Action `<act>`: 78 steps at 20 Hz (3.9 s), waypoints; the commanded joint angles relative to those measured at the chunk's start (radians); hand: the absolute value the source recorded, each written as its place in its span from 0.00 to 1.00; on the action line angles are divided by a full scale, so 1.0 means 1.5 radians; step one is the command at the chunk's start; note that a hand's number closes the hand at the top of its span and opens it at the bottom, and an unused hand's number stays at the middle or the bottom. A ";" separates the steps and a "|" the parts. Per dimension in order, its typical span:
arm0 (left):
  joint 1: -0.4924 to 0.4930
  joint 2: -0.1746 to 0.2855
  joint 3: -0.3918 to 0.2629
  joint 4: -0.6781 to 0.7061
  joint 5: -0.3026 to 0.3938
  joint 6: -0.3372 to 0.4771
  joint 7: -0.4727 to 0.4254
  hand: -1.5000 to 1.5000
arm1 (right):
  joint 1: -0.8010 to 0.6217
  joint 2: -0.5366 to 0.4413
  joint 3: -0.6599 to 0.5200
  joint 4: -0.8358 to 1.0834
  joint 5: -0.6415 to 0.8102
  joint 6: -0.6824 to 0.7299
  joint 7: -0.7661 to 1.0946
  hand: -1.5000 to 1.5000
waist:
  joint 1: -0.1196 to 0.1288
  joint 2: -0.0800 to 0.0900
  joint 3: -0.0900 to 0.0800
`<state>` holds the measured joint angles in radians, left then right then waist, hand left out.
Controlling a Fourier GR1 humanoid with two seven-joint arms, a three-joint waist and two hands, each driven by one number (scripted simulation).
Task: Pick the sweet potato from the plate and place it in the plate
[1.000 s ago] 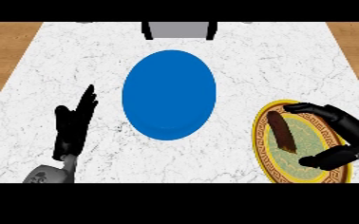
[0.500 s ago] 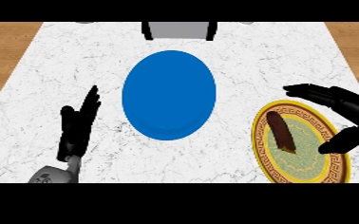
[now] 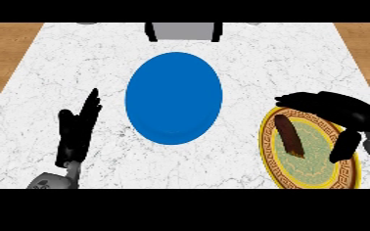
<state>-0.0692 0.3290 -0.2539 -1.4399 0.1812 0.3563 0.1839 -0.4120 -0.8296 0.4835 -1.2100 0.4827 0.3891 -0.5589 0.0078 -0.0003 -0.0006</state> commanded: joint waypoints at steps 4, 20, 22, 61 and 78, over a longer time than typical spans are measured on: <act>0.047 -0.026 0.015 -0.008 -0.024 -0.020 -0.029 0.50 | 0.014 0.034 -0.037 -0.019 0.074 0.056 0.031 0.00 | -0.003 0.000 0.000; 0.059 -0.046 0.073 -0.055 -0.069 -0.069 0.028 0.50 | 0.051 0.143 -0.097 0.037 0.243 0.055 -0.023 0.00 | -0.003 -0.001 0.000; 0.022 -0.043 0.091 -0.028 -0.068 -0.090 0.028 0.50 | -0.009 0.182 -0.097 0.124 0.278 0.044 -0.045 0.00 | -0.001 0.000 0.000; -0.032 -0.101 0.071 0.015 -0.129 -0.123 0.029 0.50 | -0.296 0.553 -0.017 0.050 0.426 -0.476 0.972 1.00 | 0.083 -0.005 -0.002; -0.028 -0.112 0.082 -0.007 -0.134 -0.099 0.051 0.50 | -0.376 0.553 0.136 0.161 0.377 -0.558 1.292 1.00 | 0.041 0.004 0.000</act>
<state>-0.1155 0.1613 -0.1357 -1.4197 -0.0190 0.1951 0.2304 -0.9996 -0.0127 0.6476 -0.9899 1.0671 -0.3530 1.1657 0.0893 0.0075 -0.0015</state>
